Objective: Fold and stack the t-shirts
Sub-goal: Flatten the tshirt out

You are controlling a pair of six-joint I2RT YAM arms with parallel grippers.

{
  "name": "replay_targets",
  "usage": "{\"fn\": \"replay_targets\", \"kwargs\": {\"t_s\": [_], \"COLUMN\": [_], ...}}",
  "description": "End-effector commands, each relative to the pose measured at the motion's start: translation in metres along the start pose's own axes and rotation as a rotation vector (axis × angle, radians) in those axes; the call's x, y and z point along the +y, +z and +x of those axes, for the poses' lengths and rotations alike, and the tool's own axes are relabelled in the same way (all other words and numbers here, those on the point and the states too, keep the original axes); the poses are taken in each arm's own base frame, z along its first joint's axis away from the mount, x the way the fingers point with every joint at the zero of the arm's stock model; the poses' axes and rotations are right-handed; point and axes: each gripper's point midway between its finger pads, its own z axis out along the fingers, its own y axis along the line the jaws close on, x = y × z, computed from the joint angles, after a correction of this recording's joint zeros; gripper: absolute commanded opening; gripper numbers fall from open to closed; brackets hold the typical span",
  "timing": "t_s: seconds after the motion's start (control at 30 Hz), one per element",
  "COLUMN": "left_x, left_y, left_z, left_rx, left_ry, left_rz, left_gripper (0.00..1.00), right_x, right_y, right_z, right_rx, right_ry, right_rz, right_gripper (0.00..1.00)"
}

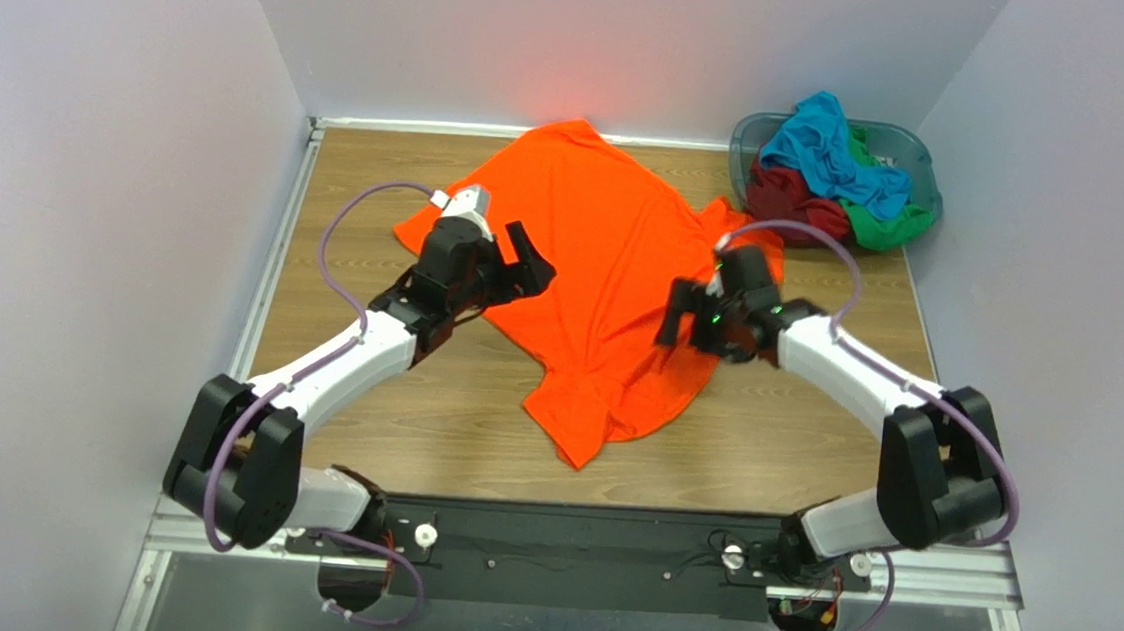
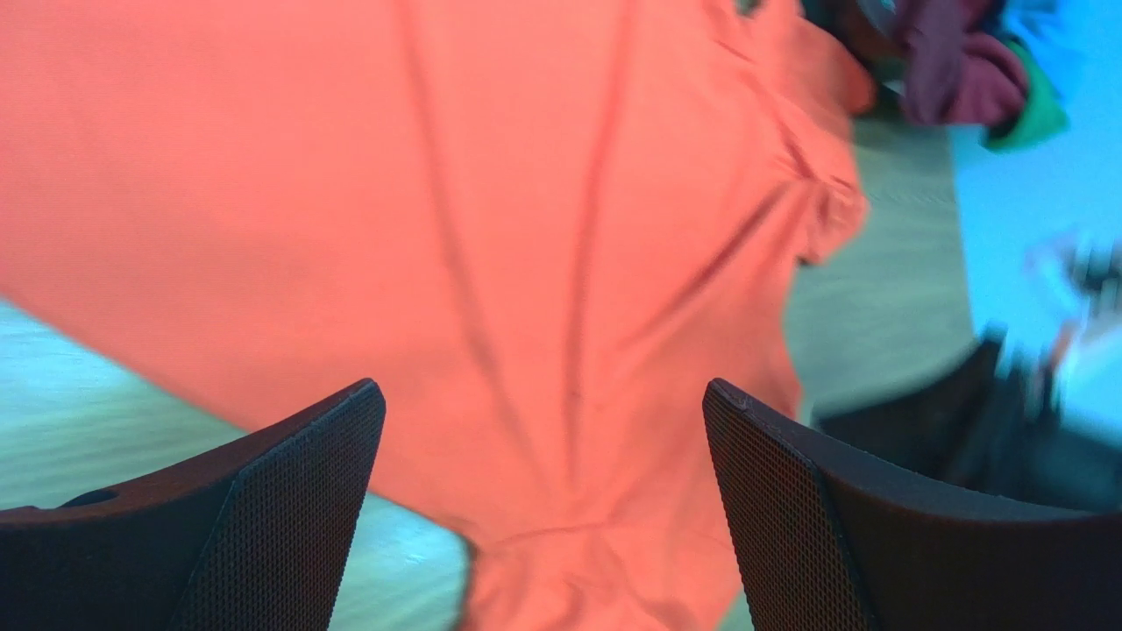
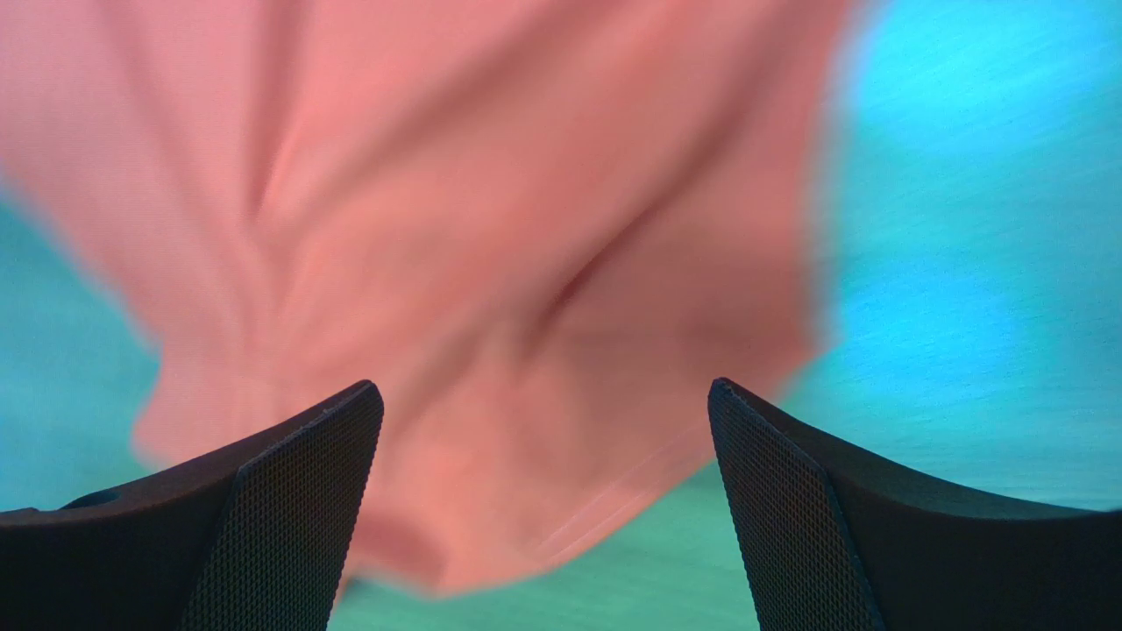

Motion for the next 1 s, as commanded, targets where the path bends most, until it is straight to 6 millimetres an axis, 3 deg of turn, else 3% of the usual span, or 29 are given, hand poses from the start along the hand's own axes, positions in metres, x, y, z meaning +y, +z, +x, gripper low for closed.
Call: {"fn": "replay_targets", "kwargs": {"t_s": [0.0, 0.13, 0.27, 0.43, 0.67, 0.97], "left_x": [0.048, 0.076, 0.094, 0.094, 0.105, 0.128], "left_y": [0.011, 0.029, 0.054, 0.066, 0.071, 0.081], "left_z": [-0.016, -0.032, -0.03, -0.033, -0.031, -0.011], "left_rx": [-0.031, -0.05, -0.002, 0.008, 0.009, 0.063], "left_ry": [0.022, -0.035, -0.044, -0.034, -0.037, -0.058], "left_rz": [-0.109, -0.1, -0.119, -0.105, -0.132, -0.177], "left_gripper": [0.99, 0.98, 0.98, 0.98, 0.98, 0.99], "right_x": [0.051, 0.077, 0.096, 0.119, 0.129, 0.125], "right_y": [-0.009, -0.008, -0.011, -0.026, -0.031, -0.013], "right_z": [0.084, 0.125, 0.138, 0.149, 0.167, 0.158], "right_rx": [0.163, 0.235, 0.245, 0.26, 0.298, 0.247], "right_ry": [-0.04, -0.057, -0.1, -0.127, -0.154, -0.179], "right_rz": [-0.11, -0.17, -0.201, -0.266, -0.288, -0.212], "right_gripper": [1.0, 1.0, 1.0, 1.0, 1.0, 1.0]}}
